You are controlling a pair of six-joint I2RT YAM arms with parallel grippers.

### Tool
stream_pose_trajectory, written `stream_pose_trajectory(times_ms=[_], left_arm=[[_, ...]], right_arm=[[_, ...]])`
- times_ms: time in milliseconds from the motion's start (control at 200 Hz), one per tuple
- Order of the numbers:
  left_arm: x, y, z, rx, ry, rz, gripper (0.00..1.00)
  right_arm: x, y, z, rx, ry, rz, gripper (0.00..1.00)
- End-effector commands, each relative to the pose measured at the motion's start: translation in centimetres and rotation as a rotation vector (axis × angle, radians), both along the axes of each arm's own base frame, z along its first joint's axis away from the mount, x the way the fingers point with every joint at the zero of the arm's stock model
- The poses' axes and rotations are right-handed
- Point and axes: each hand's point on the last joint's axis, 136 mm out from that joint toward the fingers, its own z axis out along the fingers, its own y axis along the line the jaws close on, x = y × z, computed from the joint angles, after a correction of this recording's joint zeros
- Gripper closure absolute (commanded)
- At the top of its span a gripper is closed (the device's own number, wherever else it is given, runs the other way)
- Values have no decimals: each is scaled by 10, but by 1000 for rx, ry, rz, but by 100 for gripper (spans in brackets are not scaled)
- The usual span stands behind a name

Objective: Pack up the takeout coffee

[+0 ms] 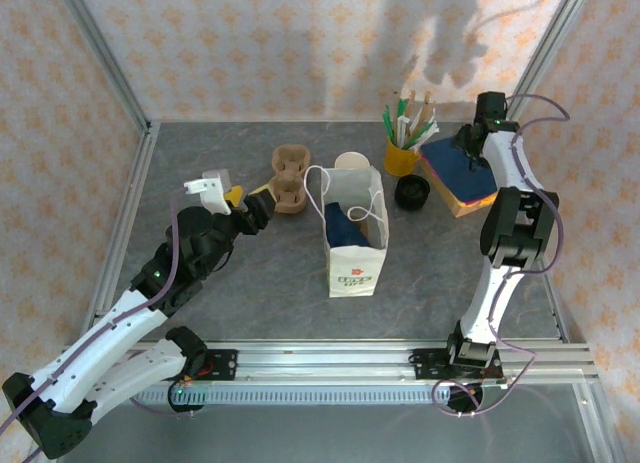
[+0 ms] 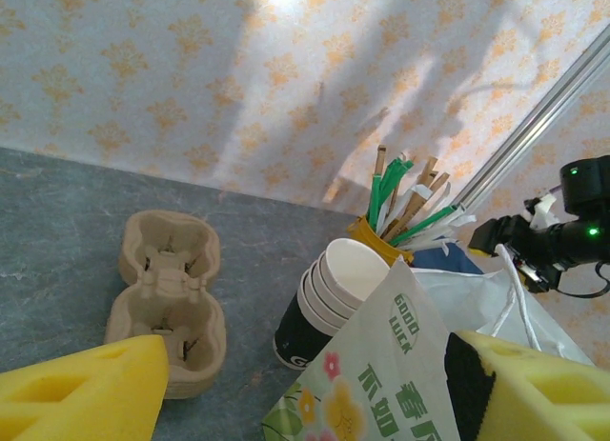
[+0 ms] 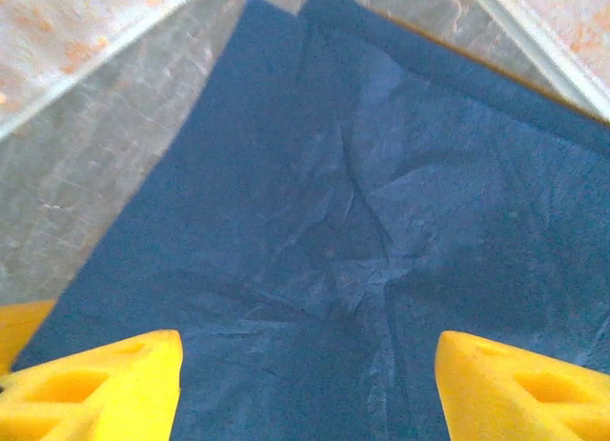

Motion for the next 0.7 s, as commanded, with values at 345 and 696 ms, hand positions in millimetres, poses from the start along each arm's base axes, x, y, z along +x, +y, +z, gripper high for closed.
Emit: stream_pose_trajectory(times_ms=[345, 696], left_arm=[[-2, 4, -4, 49, 10, 7, 20], [-3, 3, -8, 26, 22, 7, 19]], right_arm=[[8, -15, -26, -45, 110, -12, 24], [7, -25, -61, -56, 196, -33, 25]])
